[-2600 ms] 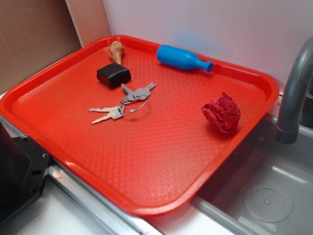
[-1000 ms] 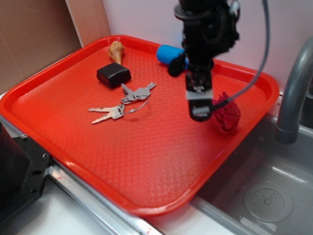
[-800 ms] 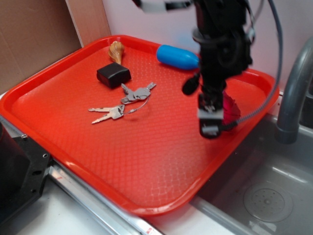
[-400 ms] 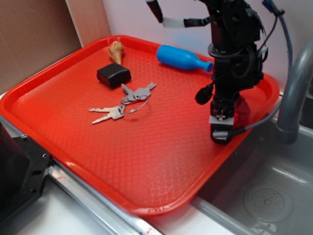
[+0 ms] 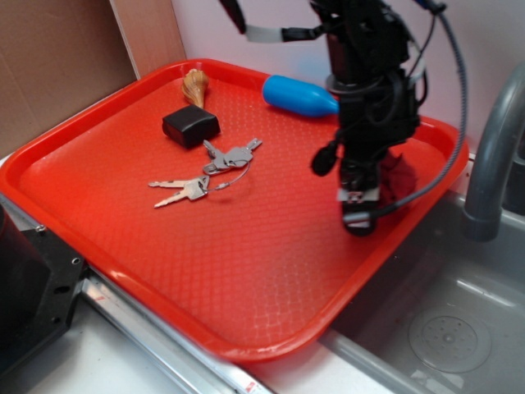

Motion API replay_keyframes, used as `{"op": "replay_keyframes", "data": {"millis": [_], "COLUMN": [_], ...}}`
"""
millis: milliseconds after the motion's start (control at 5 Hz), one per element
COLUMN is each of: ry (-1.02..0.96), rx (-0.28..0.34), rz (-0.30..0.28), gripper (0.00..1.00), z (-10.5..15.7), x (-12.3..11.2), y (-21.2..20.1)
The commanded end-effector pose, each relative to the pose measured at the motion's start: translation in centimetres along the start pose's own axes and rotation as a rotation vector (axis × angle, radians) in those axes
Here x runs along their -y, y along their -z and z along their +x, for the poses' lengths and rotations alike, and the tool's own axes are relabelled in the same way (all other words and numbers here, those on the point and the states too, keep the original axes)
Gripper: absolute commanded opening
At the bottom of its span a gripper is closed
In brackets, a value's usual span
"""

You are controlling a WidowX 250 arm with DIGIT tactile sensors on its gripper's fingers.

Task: Grab the red paper.

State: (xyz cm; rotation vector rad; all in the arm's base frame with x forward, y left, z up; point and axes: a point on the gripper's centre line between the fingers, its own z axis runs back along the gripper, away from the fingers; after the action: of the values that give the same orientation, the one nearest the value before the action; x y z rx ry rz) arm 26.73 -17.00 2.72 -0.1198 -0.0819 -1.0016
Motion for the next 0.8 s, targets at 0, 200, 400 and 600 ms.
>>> {"op": "replay_keyframes", "data": {"millis": [0, 200, 400, 600], "ry": [-0.245, -0.444, -0.701, -0.965], "rx": [0.141, 0.063, 0.026, 0.009], "rz": [0.164, 0.216, 0.19, 0.112], "gripper": [0.0, 0.0, 0.0, 0.0], "z": [-5.4, -7.7, -11.5, -14.5], "x": [1.5, 2.7, 3.6, 4.0], "y": [-11.1, -15.6, -20.4, -22.8]}}
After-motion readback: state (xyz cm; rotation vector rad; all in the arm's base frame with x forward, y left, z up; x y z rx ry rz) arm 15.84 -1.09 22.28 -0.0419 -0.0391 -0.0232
